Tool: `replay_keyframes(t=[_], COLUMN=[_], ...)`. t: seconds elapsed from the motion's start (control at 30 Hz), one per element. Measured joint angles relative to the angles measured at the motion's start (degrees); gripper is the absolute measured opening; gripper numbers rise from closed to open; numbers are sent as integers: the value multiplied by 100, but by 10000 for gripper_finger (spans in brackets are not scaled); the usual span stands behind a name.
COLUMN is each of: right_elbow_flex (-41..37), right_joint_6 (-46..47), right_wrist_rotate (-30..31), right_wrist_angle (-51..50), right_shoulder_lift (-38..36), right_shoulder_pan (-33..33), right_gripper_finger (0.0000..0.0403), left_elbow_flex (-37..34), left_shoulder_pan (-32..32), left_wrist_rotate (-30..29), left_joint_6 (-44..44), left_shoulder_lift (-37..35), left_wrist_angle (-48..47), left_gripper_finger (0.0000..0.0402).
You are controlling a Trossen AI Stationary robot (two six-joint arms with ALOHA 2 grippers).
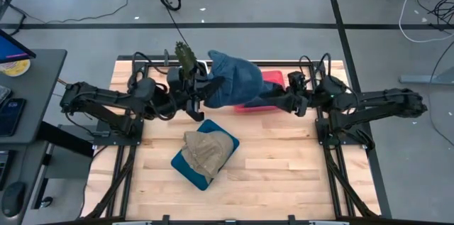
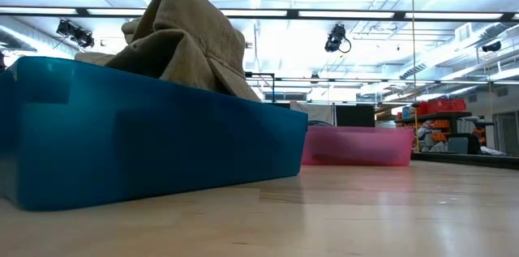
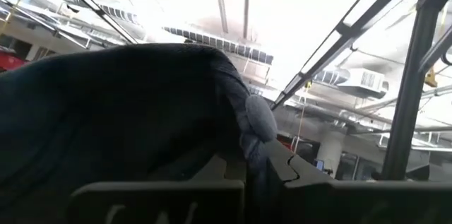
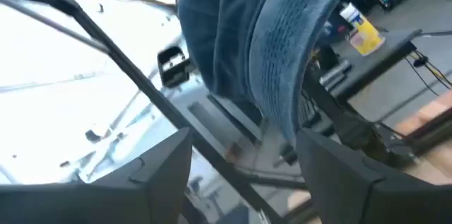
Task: Pick & Place hat
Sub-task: Put the blue cap into the red bin
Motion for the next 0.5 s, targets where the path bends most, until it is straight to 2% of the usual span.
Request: replay_keyframes(t=[0.07,0.23,0.5], right_elbow_flex=[-85,-90,-90], right_joint_6=[92,79,-71], right_wrist_rotate=[44,60,60], right_wrist_angle=[283,281,-103], right_shoulder_lift=[104,336,431], right_shoulder_pan=[-65,-136,-342], right_gripper_finger=[256,256,256], left_elbow_flex=[0,0,0], left_shoulder_pan=[22,121,163], left_wrist_rotate=[-14,-15,-18], left_joint_6=[1,-86,-102], left_shoulder_lift=[0,0,0], left_wrist_angle=[94,170,306], left_gripper_finger=[5,5,5])
